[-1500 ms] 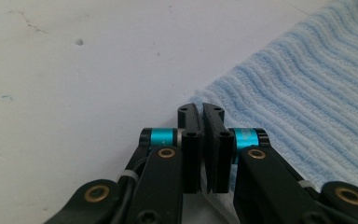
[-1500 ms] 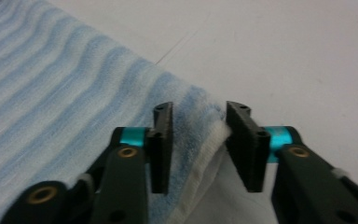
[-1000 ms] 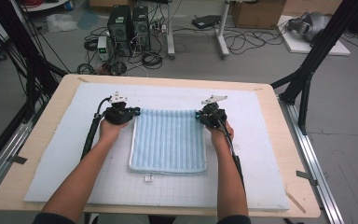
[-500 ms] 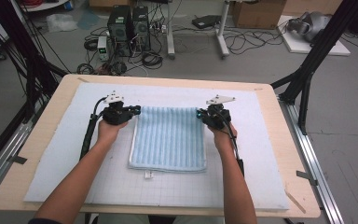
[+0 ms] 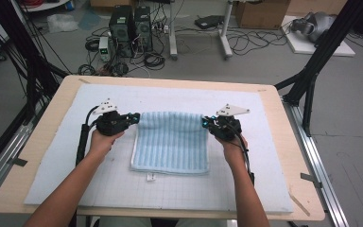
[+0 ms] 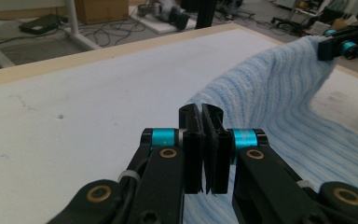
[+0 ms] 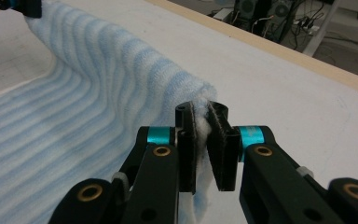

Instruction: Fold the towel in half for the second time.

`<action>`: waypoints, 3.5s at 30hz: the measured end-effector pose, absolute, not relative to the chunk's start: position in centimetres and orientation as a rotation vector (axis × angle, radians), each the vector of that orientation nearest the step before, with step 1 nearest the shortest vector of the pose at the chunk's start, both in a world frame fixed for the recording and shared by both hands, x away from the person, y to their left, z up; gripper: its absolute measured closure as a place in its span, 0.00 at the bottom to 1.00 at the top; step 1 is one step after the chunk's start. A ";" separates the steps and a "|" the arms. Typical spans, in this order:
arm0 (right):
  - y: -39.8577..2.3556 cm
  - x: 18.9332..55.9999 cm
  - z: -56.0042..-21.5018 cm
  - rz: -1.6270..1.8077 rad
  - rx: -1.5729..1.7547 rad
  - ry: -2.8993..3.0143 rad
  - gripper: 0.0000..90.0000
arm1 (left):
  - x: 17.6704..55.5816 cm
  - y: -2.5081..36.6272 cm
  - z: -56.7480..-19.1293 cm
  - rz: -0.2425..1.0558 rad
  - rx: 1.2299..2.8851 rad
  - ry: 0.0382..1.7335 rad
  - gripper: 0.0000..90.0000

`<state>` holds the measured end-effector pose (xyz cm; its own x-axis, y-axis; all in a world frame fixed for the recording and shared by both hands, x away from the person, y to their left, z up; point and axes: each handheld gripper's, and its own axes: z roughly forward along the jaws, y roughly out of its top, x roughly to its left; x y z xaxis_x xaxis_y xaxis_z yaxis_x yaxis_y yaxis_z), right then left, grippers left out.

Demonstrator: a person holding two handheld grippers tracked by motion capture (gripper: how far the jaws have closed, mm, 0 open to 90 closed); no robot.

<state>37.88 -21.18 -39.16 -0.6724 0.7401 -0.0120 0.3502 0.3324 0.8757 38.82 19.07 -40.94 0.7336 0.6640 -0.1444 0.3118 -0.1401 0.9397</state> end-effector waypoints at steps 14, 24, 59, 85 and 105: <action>-21.5 33.8 -39.6 1.337 0.874 2.210 0.91 | 34.4 20.1 -41.8 0.326 1.733 0.710 0.96; -21.5 31.2 -40.7 1.336 0.829 2.238 0.91 | 32.3 20.3 -42.7 0.281 1.756 0.693 0.96; -21.5 30.0 -41.4 1.272 0.888 2.220 0.57 | 32.7 18.9 -43.5 0.264 1.792 0.860 0.81; -22.2 29.0 -41.4 1.229 0.863 2.258 0.34 | 32.4 20.7 -43.0 0.335 1.740 0.871 0.49; -27.5 27.6 -40.3 1.270 0.996 2.029 0.13 | 32.2 23.5 -41.1 0.460 1.609 0.795 0.21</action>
<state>27.61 -27.53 -40.33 -0.5796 0.8127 -0.0600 0.3011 0.2819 0.9110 32.22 23.45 -41.15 0.6859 0.7147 -0.1369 0.2379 -0.0424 0.9704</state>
